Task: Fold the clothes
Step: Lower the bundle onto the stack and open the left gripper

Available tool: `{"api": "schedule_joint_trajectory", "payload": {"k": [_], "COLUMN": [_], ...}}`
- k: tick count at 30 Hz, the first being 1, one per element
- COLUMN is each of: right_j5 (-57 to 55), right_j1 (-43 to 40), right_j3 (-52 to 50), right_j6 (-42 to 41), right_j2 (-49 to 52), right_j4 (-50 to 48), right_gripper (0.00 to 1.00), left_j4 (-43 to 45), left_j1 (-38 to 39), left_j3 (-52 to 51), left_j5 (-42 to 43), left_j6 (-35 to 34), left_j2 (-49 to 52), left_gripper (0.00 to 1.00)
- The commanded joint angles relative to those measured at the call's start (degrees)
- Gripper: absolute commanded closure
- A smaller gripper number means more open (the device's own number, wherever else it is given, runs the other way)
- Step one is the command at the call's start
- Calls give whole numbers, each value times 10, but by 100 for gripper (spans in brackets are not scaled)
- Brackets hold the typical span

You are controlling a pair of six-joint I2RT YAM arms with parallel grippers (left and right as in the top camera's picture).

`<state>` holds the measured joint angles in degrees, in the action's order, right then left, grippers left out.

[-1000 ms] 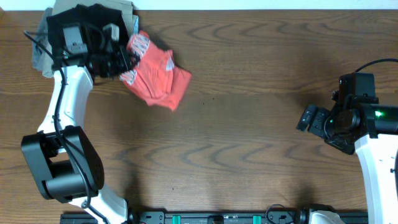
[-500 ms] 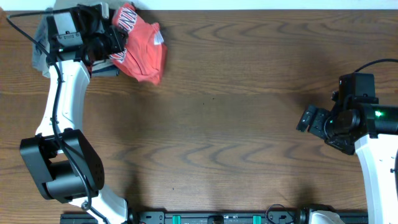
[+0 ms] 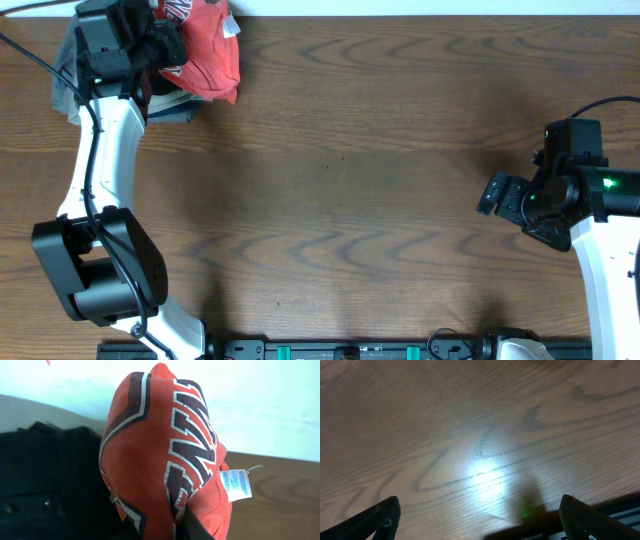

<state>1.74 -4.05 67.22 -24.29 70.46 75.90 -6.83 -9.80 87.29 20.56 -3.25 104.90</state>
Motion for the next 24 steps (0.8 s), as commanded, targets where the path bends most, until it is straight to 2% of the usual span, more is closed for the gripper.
{"api": "schedule_joint_trajectory", "payload": {"k": [1, 7, 11, 14, 18, 24], "right_j5": [3, 3, 3, 3, 2, 2], "right_j1": [-4, -4, -4, -4, -4, -4], "right_j3": [5, 5, 5, 5, 5, 5], "right_j6": [7, 8, 8, 8, 8, 8], "right_j2": [1, 1, 1, 1, 1, 1], "right_j4": [2, 2, 0, -1, 0, 0], "right_gripper": [1, 1, 1, 1, 1, 1], "left_j4": [22, 46, 58, 74, 96, 99], "left_j1": [-1, -1, -1, -1, -1, -2], "left_j3": [18, 18, 18, 18, 18, 18], "left_j5": [-22, -14, 61, 85, 86, 65], "left_j6": [-23, -77, -94, -127, -164, -166], "left_j2": [-12, -12, -12, -15, -24, -45], "left_gripper": [91, 90, 91, 91, 91, 91]}}
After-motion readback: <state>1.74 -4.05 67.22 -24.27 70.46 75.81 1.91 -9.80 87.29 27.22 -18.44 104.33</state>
